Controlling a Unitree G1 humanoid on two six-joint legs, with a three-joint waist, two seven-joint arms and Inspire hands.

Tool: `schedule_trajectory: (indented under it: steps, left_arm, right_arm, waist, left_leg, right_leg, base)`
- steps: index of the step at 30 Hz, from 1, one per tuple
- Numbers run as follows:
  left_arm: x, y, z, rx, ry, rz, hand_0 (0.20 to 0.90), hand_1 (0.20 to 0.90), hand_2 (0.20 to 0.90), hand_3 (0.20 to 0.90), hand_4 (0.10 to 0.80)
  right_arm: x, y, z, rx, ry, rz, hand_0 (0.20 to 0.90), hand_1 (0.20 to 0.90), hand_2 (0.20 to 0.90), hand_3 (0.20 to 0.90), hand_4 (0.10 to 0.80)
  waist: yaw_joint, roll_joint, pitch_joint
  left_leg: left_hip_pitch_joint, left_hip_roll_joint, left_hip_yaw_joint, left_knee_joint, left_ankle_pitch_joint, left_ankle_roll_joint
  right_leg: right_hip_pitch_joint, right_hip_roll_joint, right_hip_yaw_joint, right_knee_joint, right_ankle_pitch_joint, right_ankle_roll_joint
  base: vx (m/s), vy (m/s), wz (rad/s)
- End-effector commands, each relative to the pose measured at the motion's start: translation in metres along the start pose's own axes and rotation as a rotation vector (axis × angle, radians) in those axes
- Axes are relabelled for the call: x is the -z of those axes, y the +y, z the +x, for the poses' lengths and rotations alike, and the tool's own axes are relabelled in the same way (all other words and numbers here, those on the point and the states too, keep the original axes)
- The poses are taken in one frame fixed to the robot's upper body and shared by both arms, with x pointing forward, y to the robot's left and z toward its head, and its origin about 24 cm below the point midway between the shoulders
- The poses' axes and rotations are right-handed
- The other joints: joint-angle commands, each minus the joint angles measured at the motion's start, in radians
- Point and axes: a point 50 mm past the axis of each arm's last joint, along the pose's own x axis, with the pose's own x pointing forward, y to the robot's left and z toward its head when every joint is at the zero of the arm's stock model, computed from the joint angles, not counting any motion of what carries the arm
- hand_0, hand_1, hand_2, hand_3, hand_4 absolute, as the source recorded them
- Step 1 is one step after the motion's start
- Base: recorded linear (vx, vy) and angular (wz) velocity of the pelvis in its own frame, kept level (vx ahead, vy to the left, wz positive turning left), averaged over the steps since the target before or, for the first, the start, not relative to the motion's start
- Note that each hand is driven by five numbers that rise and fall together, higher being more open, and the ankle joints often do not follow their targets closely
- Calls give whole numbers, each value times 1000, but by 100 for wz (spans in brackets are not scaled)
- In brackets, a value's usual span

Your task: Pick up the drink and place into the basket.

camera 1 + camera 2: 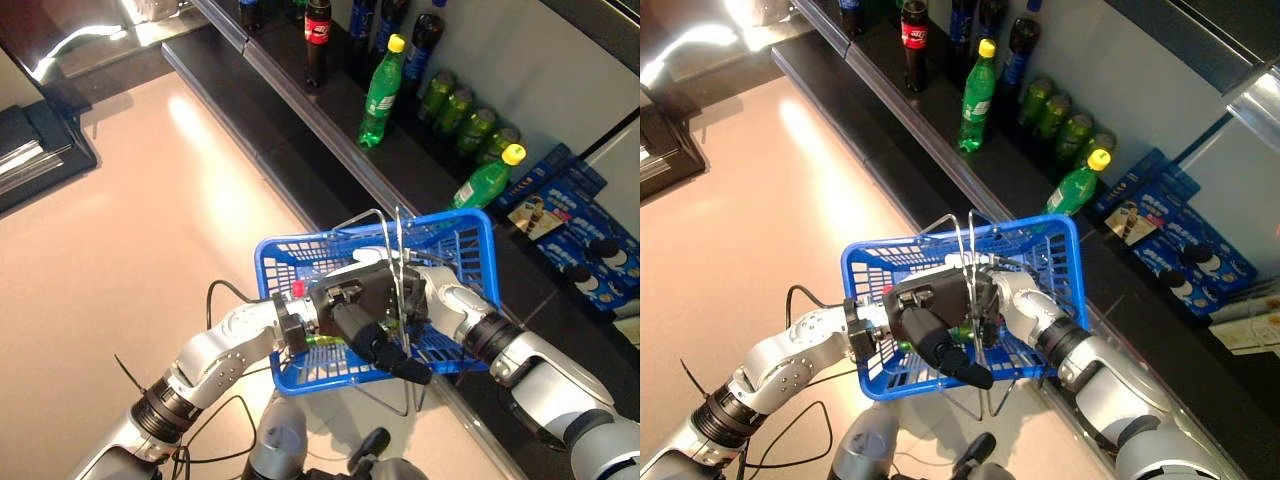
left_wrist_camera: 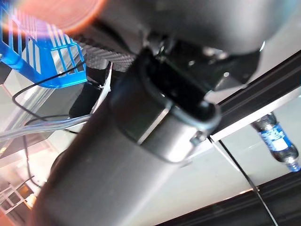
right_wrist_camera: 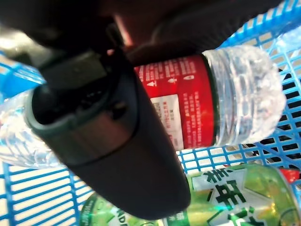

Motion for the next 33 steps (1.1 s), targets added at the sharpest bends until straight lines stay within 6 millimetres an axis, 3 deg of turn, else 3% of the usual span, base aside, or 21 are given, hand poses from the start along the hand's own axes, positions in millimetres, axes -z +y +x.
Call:
schedule_trajectory:
  steps: [1,9,19,20,21,33]
  left_arm:
    - [-63,-71,40,477,-481,31,300,300,300,200,100]
    - [-63,-74,41,500,-485,19,300,300,300,200,100]
    - [-65,-77,41,521,-491,24,300,300,300,200,100]
    - [-65,-78,41,521,-492,24,300,300,300,200,100]
    - [-65,-78,42,519,-492,25,300,300,300,200,100]
    - [-64,-75,43,492,-486,-39,300,300,300,200,100]
  right_arm:
    - [-26,-5,12,7,-51,-68,300,300,300,200,100]
    - [-28,7,16,-84,-50,-67,300,300,300,200,100]
    - [-28,9,16,-95,-39,-59,300,300,300,200,100]
    - [-27,9,16,-96,-35,-57,359,359,359,269,169]
    - [-27,10,16,-96,-29,-54,900,900,900,900,800]
    - [-25,11,16,-87,-24,-42,900,900,900,900,800]
  waist:
    - [3,-36,-365]
    - [9,-39,-366]
    - [4,-44,-364]
    - [3,-44,-364]
    - [2,-44,-364]
    - [-6,-41,-364]
  left_leg:
    - [8,-14,19,-36,-35,-1]
    - [8,-16,16,-36,-35,0]
    - [11,-16,21,-36,-39,3]
    - [11,-16,21,-36,-39,3]
    - [12,-16,22,-36,-39,3]
    - [14,-14,33,-36,-38,2]
  right_leg:
    - [38,22,-13,20,-72,-28]
    - [39,23,-16,18,-72,-29]
    - [34,24,-10,20,-71,-32]
    - [34,24,-9,20,-71,-32]
    - [33,24,-9,20,-70,-32]
    - [33,25,-5,19,-68,-31]
  base:
    - [0,0,0]
    - [1,-1,0]
    - [0,-4,2]
    - [0,0,0]
    - [0,0,0]
    - [0,0,0]
